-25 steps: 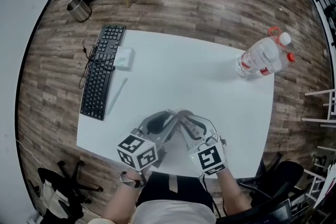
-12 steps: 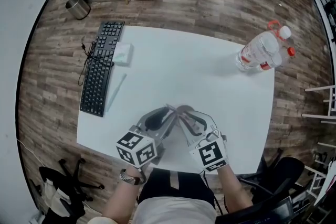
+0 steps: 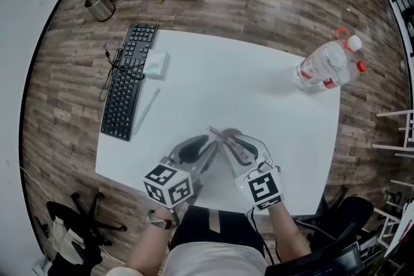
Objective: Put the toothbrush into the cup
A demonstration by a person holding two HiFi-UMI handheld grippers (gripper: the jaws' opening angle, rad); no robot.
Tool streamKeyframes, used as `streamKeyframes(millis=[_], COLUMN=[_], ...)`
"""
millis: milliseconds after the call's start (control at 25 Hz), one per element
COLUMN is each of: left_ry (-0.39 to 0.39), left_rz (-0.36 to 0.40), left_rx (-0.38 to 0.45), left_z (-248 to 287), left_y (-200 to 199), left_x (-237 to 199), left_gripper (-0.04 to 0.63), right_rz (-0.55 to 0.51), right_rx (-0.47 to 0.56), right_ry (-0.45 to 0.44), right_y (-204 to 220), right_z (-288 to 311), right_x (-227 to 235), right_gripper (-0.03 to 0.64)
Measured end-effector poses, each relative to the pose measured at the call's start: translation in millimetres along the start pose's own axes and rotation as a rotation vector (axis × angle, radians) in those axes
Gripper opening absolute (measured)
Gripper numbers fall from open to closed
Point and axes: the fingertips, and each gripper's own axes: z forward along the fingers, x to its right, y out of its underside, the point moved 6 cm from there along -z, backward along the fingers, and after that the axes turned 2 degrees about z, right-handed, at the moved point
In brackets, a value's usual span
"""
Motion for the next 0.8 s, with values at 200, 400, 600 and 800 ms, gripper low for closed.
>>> streamKeyframes(millis=[200, 400, 600, 800], left_ry=[0.004, 0.01, 0.019, 0.031], left_rz=[0.016, 0.027, 0.052, 0.089], left_rx=[-0.002, 0.006, 0.013, 0.014], left_z=[-2.5, -5.4, -6.7, -7.4], left_y=[-1.9, -5.9, -10.2, -16.6], left_x=[2.3, 5.8, 9.4, 15.2], left_gripper=[0.117, 0.106, 0.099, 0.077], right_rz=[-0.003, -0.007, -0.009, -0.011], right_rx=[0.002, 0.012, 0.028, 0.061], right_ry=[0.013, 0.031, 0.049, 0.066], right_y=[-2.4, -7.0, -13.6, -23.9], right_z=[-1.3, -5.4, -9.6, -16.8], right_x=[0.5, 0.8, 0.2, -0.8], right_gripper=[0.081, 0.08, 0.077, 0.075])
